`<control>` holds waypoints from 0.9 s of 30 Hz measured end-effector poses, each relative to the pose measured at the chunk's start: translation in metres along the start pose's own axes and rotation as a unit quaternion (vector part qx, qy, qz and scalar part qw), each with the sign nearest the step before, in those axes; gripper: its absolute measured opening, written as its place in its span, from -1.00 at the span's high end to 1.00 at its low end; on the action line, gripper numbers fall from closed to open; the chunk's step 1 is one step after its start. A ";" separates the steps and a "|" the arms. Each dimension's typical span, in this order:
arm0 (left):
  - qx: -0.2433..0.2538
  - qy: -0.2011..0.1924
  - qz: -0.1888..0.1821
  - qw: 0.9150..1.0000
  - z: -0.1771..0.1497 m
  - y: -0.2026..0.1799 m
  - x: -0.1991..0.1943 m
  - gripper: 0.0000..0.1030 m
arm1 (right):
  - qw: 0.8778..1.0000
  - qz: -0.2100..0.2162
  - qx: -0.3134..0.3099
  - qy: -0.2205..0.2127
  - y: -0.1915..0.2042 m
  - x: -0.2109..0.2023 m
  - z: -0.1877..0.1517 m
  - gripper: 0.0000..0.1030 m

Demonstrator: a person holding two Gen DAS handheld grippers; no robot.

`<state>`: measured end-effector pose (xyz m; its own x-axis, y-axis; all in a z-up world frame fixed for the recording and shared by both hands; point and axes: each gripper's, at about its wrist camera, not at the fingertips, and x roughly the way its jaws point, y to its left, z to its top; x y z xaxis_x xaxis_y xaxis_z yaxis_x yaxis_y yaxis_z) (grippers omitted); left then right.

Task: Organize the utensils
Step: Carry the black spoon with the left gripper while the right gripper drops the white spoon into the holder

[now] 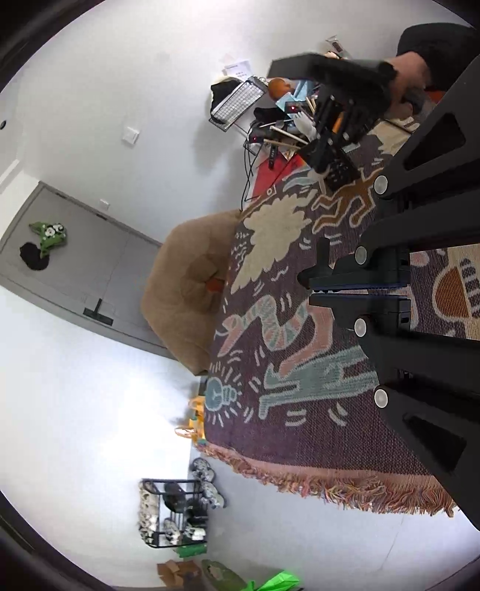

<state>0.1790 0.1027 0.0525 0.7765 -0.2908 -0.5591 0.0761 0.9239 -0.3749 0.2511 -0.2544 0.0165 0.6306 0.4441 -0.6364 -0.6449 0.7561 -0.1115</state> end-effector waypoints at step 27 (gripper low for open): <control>0.111 -0.012 -0.025 0.993 0.020 -0.123 -0.004 0.99 | 0.948 0.076 0.245 -0.186 -0.132 -0.166 -0.012 0.93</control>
<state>0.1794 -0.0046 0.1159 0.7834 -0.3338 -0.5244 0.2485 0.9414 -0.2281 0.2261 -0.4335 0.1271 0.7141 0.6354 -0.2938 -0.5191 0.7623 0.3867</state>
